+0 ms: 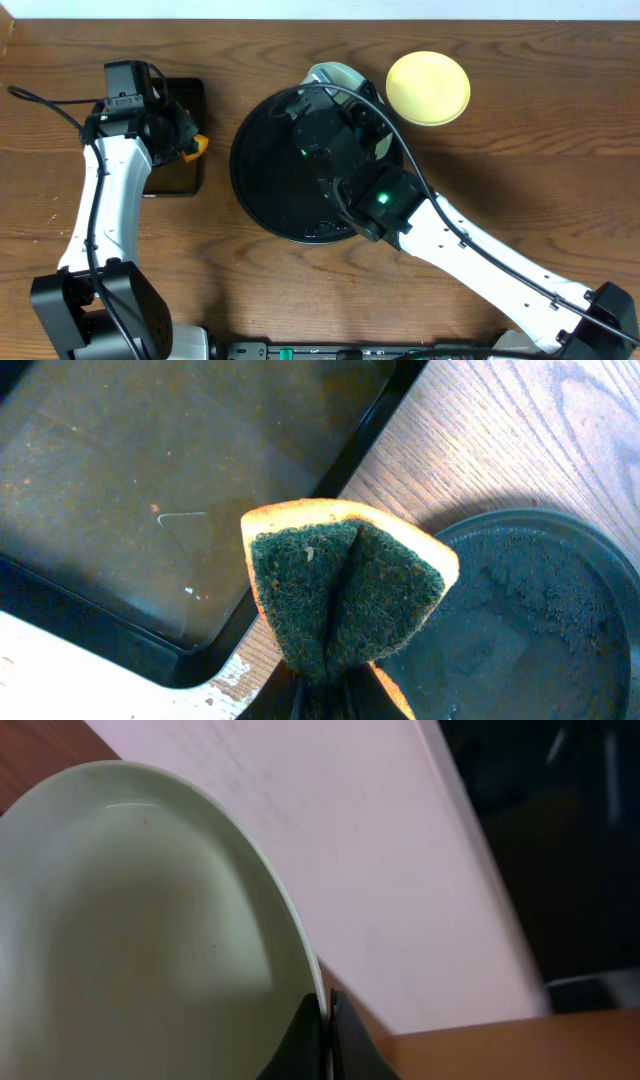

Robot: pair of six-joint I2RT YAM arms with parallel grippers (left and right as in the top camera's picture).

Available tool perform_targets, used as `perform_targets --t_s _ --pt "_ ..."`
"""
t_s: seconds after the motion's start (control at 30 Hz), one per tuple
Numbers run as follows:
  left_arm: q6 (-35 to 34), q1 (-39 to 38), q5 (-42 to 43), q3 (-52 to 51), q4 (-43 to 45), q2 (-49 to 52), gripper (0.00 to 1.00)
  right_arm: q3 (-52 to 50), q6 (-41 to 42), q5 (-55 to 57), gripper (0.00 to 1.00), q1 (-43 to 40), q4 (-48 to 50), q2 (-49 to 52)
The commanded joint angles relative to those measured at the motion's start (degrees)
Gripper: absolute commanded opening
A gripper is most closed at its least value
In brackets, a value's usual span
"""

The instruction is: Clean dirty plates on tray and stack at the side

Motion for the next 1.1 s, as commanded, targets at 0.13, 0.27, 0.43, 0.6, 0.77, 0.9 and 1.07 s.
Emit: perform_targets --t_s 0.13,0.27,0.43,0.6,0.77,0.9,1.07 --pt "0.5 0.1 -0.1 -0.1 -0.1 0.3 0.09 0.9 -20.7 2.4 0.01 0.9 5.4 -0.2" --pt "0.5 0.1 -0.1 -0.1 -0.1 0.3 0.09 0.9 -20.9 3.2 0.01 0.9 7.0 -0.2" --pt "0.5 0.1 -0.1 -0.1 -0.1 0.3 0.09 0.9 -8.3 3.7 0.01 0.0 5.9 -0.2" --pt "0.5 0.1 -0.1 -0.1 -0.1 0.3 0.10 0.9 14.0 -2.8 0.01 -4.4 -2.6 -0.2" --pt "0.5 0.1 -0.1 -0.1 -0.1 0.3 0.10 0.9 42.5 -34.8 0.01 -16.3 -15.0 -0.2" --pt "0.5 0.1 -0.1 -0.1 -0.1 0.3 0.09 0.8 53.2 -58.6 0.01 -29.6 -14.6 0.8" --pt "0.5 0.1 -0.1 -0.1 -0.1 0.3 0.10 0.8 61.1 -62.4 0.01 -42.5 -13.9 2.8"
